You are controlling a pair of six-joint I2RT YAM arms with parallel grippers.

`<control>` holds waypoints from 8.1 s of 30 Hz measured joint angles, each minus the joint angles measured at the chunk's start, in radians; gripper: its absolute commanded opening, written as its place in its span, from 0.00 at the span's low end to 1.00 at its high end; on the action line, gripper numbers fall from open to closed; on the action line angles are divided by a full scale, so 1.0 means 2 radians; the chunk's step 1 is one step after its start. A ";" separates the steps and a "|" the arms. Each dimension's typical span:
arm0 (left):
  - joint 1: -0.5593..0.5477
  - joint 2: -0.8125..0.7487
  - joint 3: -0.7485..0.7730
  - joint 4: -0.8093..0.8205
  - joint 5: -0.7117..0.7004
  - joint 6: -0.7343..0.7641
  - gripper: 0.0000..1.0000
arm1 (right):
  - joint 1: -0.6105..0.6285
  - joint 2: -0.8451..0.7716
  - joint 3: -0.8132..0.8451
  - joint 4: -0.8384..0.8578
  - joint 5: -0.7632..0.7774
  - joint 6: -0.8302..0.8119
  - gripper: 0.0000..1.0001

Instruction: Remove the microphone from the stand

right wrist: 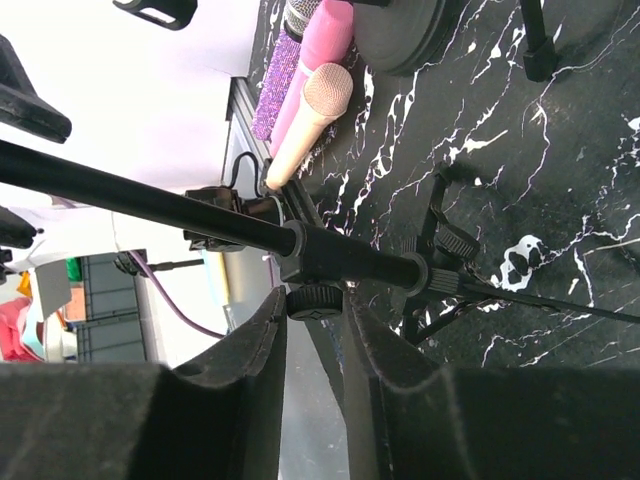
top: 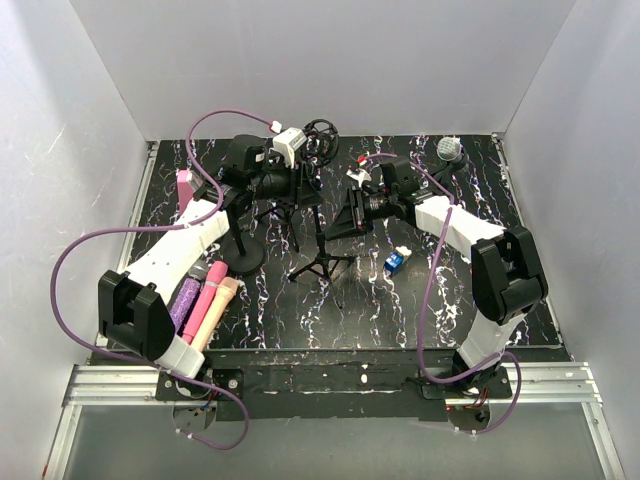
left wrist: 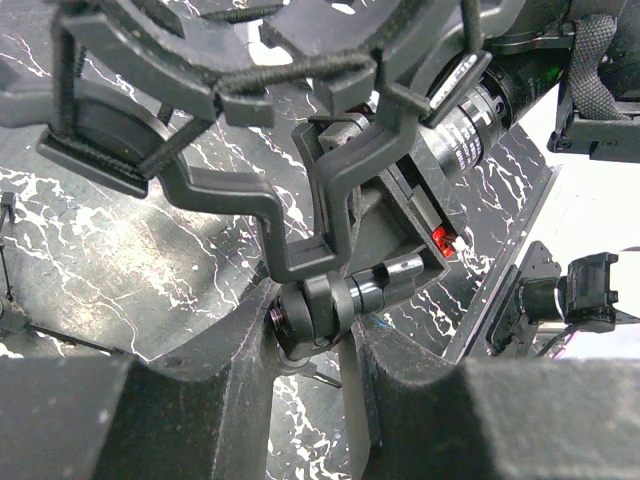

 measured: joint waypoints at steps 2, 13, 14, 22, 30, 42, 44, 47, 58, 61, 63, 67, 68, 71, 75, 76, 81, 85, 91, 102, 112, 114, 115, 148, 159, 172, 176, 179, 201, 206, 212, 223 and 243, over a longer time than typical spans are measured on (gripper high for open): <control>0.000 0.000 0.000 0.000 0.000 0.001 0.00 | 0.000 0.000 0.000 0.003 -0.002 -0.007 0.12; -0.001 0.000 0.000 -0.007 0.009 0.002 0.00 | 0.046 -0.112 -0.067 0.022 0.114 -0.268 0.01; -0.001 0.000 0.000 -0.008 0.010 0.002 0.00 | 0.056 -0.134 -0.086 0.038 0.136 -0.308 0.01; 0.001 0.000 0.000 -0.015 0.008 0.010 0.00 | 0.116 -0.199 -0.253 0.287 0.225 -0.684 0.02; 0.005 0.000 0.000 -0.013 0.007 0.014 0.00 | 0.124 -0.179 -0.373 0.537 0.219 -0.909 0.80; 0.005 0.000 0.000 -0.013 0.007 0.014 0.00 | 0.063 -0.307 -0.134 0.081 0.258 -0.488 0.70; 0.005 0.000 0.000 -0.013 0.008 0.014 0.00 | 0.039 -0.270 -0.103 0.028 0.231 -0.415 0.67; 0.005 0.000 0.000 -0.012 0.008 0.014 0.00 | 0.002 -0.210 -0.091 -0.025 0.150 -0.315 0.68; 0.005 0.000 0.000 -0.012 0.011 0.016 0.00 | -0.013 -0.102 -0.076 -0.003 -0.008 -0.112 0.59; 0.005 0.000 0.000 -0.012 0.012 0.016 0.00 | -0.011 -0.075 -0.063 0.012 -0.015 -0.088 0.57; 0.005 0.000 0.000 -0.012 0.013 0.016 0.00 | -0.011 -0.059 -0.054 0.021 -0.017 -0.076 0.55; 0.005 0.000 0.000 -0.012 0.014 0.018 0.00 | -0.011 -0.035 -0.033 0.030 -0.017 -0.059 0.52; 0.005 0.000 0.000 -0.012 0.014 0.018 0.00 | -0.011 -0.029 -0.027 0.032 -0.017 -0.056 0.52; 0.005 0.000 -0.001 -0.012 0.015 0.019 0.00 | -0.011 -0.017 -0.014 0.037 -0.016 -0.051 0.52; 0.005 0.000 -0.001 -0.012 0.015 0.020 0.00 | -0.009 -0.011 -0.012 0.038 -0.014 -0.049 0.51; 0.005 0.000 -0.001 -0.012 0.015 0.020 0.00 | -0.009 -0.010 -0.012 0.038 -0.014 -0.049 0.51; 0.005 0.000 -0.001 -0.012 0.017 0.020 0.00 | -0.005 -0.003 -0.012 0.038 -0.008 -0.048 0.48; 0.005 0.000 -0.001 -0.012 0.017 0.020 0.00 | 0.000 -0.002 -0.012 0.038 -0.007 -0.050 0.34; 0.005 0.000 -0.001 -0.012 0.017 0.022 0.00 | 0.006 -0.002 -0.012 0.039 -0.009 -0.058 0.03; 0.003 0.000 -0.001 -0.015 0.029 0.020 0.00 | 0.082 -0.155 -0.122 0.098 0.179 -0.336 0.01; 0.008 0.000 -0.001 -0.010 0.032 0.041 0.00 | 0.131 -0.167 -0.303 0.429 0.246 -0.827 0.38; 0.009 0.000 -0.002 -0.003 0.035 0.043 0.00 | 0.131 -0.161 -0.318 0.463 0.246 -0.888 0.63; 0.009 0.000 -0.002 -0.002 0.039 0.043 0.00 | 0.130 -0.166 -0.327 0.476 0.247 -0.920 0.74; -0.069 0.136 -0.007 0.313 -0.056 0.143 0.00 | 0.087 -0.633 -0.290 -0.112 0.454 -0.862 0.89; -0.097 0.009 -0.171 0.370 -0.141 0.140 0.00 | 0.087 -0.570 -0.252 -0.114 0.453 -0.854 0.88; -0.103 -0.146 -0.263 0.296 -0.158 0.154 0.61 | 0.094 -0.525 -0.246 -0.115 0.426 -0.808 0.88; -0.104 -0.189 -0.280 0.240 -0.159 0.177 0.77 | 0.094 -0.526 -0.241 -0.114 0.423 -0.795 0.88; -0.104 -0.222 -0.284 0.183 -0.155 0.202 0.88 | 0.094 -0.526 -0.240 -0.115 0.422 -0.786 0.88; -0.105 -0.165 -0.323 0.151 -0.144 0.195 0.66 | 0.096 -0.524 -0.236 -0.123 0.427 -0.728 0.88; -0.104 -0.106 -0.334 0.253 -0.145 0.189 0.51 | 0.096 -0.517 -0.218 -0.149 0.431 -0.718 0.88; -0.105 -0.070 -0.342 0.333 -0.146 0.190 0.23 | 0.096 -0.509 -0.202 -0.173 0.442 -0.708 0.87; -0.109 -0.059 -0.357 0.383 -0.113 0.172 0.00 | 0.096 -0.494 -0.193 -0.194 0.472 -0.704 0.86; -0.130 0.148 -0.234 0.559 -0.141 0.136 0.00 | 0.079 -0.498 -0.163 -0.229 0.536 -0.669 0.88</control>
